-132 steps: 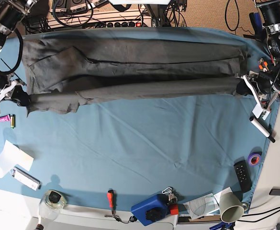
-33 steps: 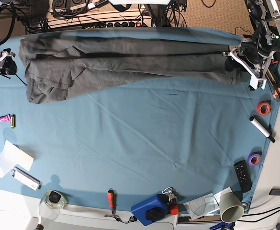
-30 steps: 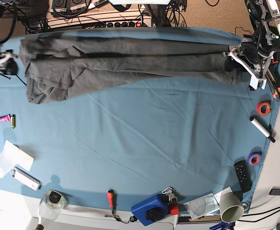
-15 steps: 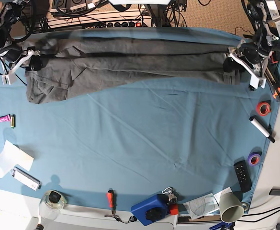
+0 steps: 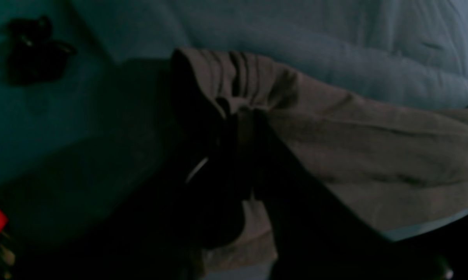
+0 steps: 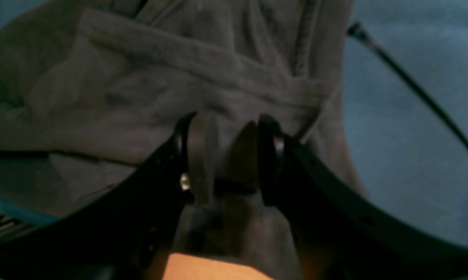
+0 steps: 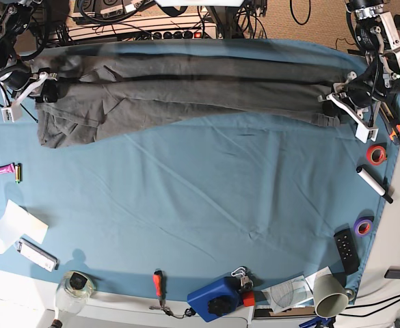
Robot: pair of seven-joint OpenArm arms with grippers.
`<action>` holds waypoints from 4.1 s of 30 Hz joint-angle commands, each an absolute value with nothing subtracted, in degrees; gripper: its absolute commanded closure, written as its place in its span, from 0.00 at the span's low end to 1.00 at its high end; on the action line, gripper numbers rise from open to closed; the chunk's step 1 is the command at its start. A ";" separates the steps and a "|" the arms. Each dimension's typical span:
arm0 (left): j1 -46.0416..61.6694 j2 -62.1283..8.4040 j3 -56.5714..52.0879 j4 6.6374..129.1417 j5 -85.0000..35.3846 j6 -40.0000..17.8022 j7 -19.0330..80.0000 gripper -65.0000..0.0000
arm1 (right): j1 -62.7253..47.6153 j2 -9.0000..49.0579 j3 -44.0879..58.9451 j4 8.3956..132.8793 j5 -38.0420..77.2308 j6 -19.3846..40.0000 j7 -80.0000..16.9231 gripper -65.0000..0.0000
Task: Fold the T-shirt properly
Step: 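Regrasp the folded strip ends with both grippers, then carry the strip end with the left gripper toward the right gripper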
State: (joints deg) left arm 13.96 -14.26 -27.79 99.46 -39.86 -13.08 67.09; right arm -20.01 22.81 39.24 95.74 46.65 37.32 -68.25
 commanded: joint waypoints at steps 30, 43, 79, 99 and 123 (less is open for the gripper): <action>15.00 -8.21 -12.64 118.28 -53.10 -25.76 67.96 1.00 | -19.66 23.97 39.64 96.64 38.94 34.02 -59.33 0.71; 9.80 2.11 12.21 118.24 -29.08 -16.29 59.86 1.00 | -19.66 23.97 39.64 96.64 38.92 34.02 -58.87 0.71; 8.78 7.77 31.68 120.44 -9.98 -10.02 61.60 0.68 | -19.49 23.97 39.64 96.64 38.85 34.04 -57.98 0.71; 16.34 2.22 31.70 124.75 12.88 0.10 62.61 1.00 | -18.90 23.97 39.64 96.64 38.50 34.04 -56.86 0.71; 16.21 2.20 31.70 119.81 14.63 2.72 64.69 1.00 | -18.90 23.97 39.64 96.64 38.52 34.02 -56.99 0.71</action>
